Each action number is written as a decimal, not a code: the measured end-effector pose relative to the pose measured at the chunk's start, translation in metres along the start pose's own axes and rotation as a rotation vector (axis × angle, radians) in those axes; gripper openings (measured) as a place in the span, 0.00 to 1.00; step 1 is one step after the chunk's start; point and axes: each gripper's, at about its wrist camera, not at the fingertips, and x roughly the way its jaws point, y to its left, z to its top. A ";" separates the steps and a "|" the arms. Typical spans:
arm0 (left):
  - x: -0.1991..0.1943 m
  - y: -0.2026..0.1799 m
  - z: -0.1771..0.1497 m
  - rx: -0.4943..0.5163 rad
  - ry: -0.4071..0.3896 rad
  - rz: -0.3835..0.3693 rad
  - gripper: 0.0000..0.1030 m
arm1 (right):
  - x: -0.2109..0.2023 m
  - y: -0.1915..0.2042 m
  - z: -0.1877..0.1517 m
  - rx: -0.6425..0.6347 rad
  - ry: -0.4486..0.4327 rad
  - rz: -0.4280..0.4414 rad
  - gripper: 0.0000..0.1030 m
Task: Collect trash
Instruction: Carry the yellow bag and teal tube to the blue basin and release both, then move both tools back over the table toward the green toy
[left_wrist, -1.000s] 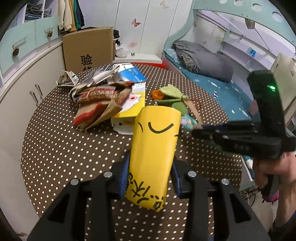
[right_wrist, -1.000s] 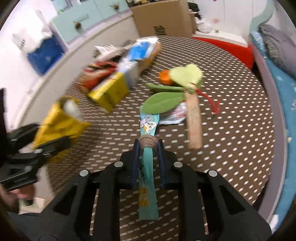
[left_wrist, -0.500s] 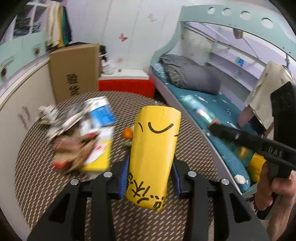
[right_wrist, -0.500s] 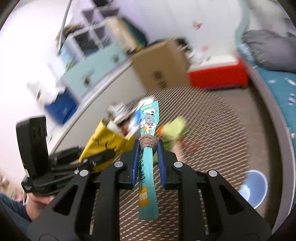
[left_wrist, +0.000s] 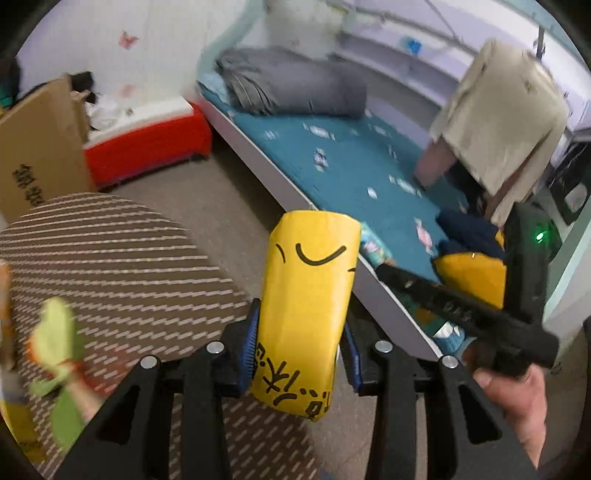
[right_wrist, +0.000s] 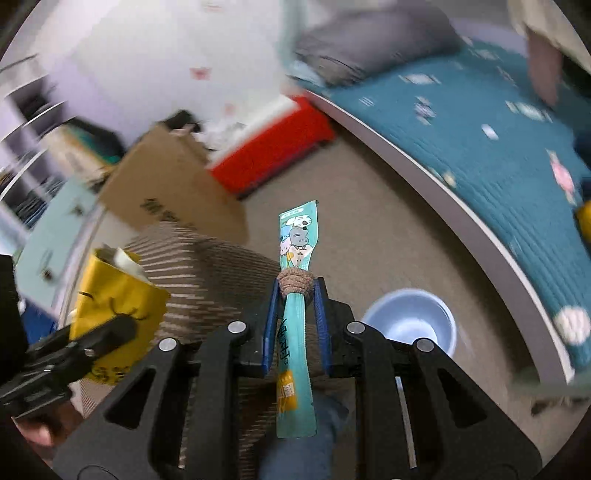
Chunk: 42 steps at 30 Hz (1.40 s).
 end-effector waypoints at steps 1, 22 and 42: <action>0.014 -0.005 0.003 0.006 0.026 0.000 0.37 | 0.005 -0.012 0.000 0.023 0.012 -0.011 0.18; 0.152 -0.035 0.028 0.034 0.264 0.092 0.86 | 0.066 -0.132 -0.013 0.307 0.090 -0.059 0.86; -0.021 -0.035 0.013 0.086 -0.143 0.144 0.88 | -0.056 -0.007 0.003 0.002 -0.169 -0.184 0.94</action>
